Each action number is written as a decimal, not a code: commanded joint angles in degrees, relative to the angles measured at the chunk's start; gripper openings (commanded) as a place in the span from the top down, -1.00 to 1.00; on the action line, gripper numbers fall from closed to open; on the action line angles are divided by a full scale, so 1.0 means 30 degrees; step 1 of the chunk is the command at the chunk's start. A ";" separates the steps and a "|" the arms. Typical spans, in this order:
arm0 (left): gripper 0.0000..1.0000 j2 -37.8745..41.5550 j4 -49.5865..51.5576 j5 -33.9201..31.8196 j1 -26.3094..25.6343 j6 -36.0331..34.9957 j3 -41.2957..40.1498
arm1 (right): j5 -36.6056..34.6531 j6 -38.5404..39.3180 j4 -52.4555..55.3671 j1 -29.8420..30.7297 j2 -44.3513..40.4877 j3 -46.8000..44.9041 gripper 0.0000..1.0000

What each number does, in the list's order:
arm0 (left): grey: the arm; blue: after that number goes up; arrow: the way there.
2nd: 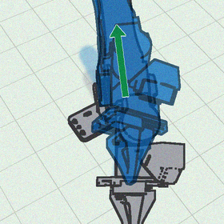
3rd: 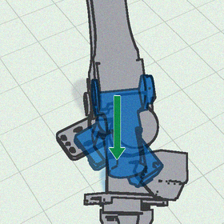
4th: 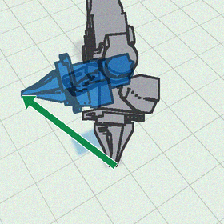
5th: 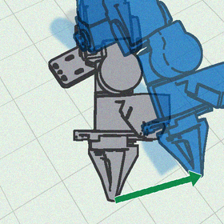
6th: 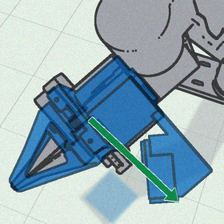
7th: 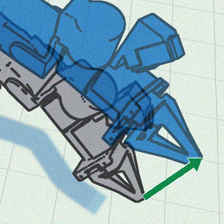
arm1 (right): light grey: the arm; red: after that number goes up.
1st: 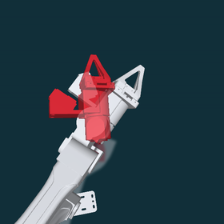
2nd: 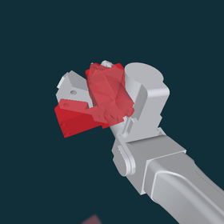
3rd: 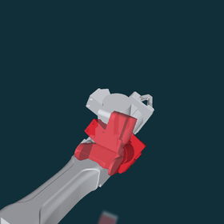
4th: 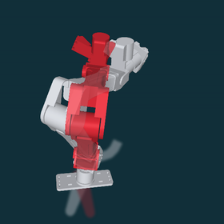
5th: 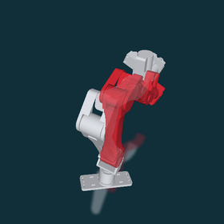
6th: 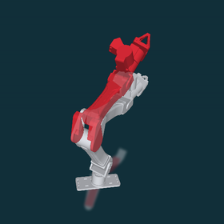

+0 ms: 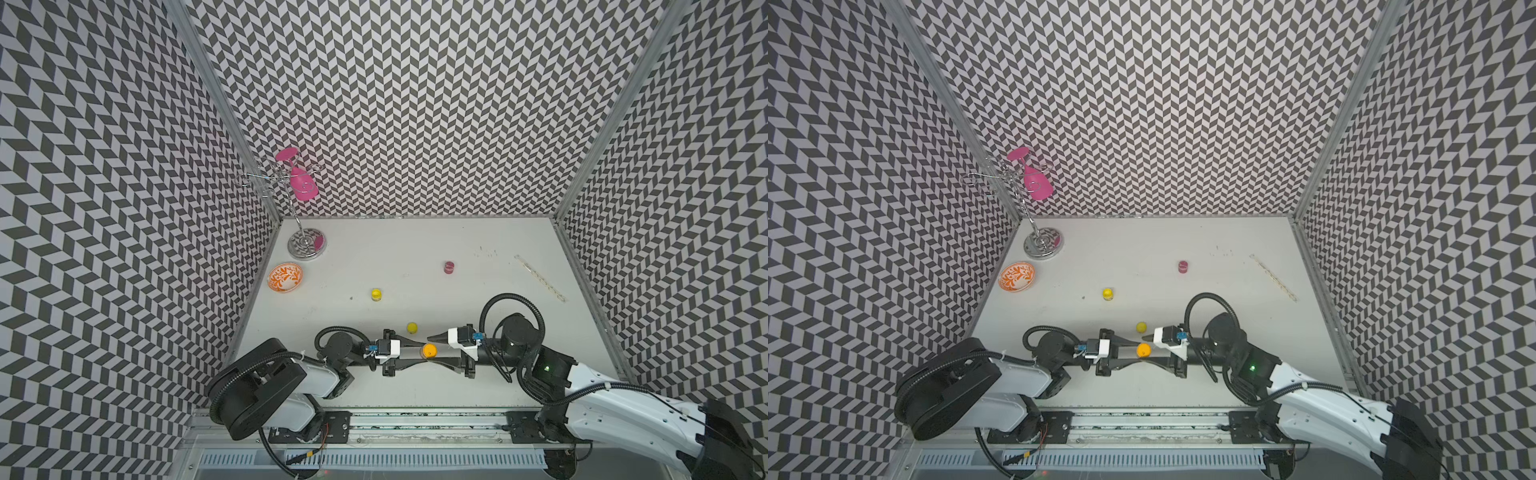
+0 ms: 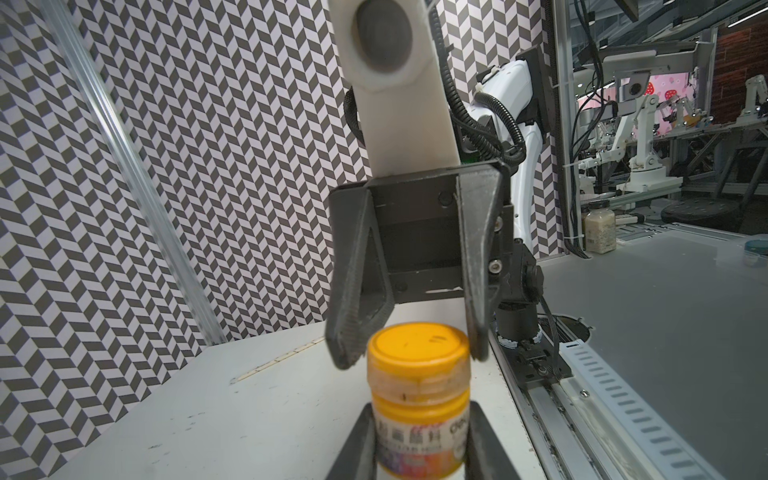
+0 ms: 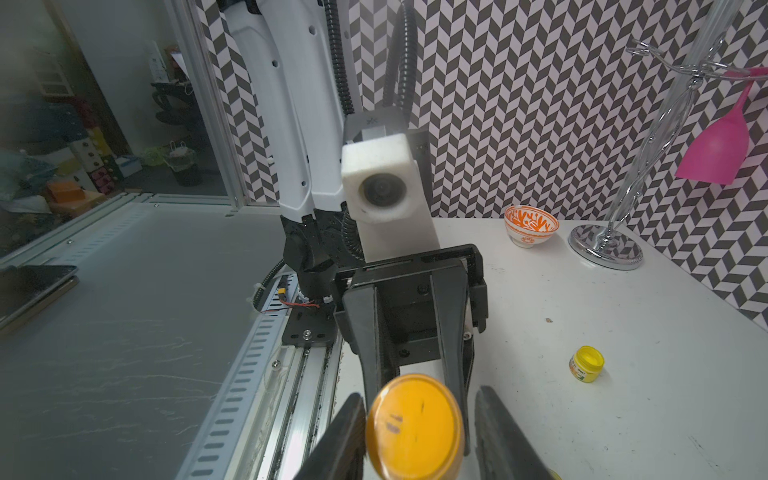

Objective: Close the paint jar lid
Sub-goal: Screw the lid onto the paint jar.

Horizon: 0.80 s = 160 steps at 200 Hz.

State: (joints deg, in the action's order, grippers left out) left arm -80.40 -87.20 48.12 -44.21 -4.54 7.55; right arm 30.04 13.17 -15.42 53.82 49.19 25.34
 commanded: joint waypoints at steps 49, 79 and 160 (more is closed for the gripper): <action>0.47 0.0217 -0.0863 -0.0663 0.0044 0.0140 0.0299 | -0.0310 -0.0283 -0.1134 -0.0057 0.0725 0.0250 0.34; 0.48 0.1341 0.0205 -0.3192 0.0029 -0.0560 0.0076 | -0.1716 -0.1493 -0.1558 0.0060 0.1203 0.0076 0.54; 0.53 0.5062 0.2288 -1.6498 -0.1461 -0.4834 -0.0872 | -1.0327 -0.6952 -0.1971 0.3421 0.3643 0.0003 0.76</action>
State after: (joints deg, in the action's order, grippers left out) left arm -67.22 -74.96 20.78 -48.14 -12.73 4.16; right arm 8.56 0.97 -25.98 60.64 56.38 25.41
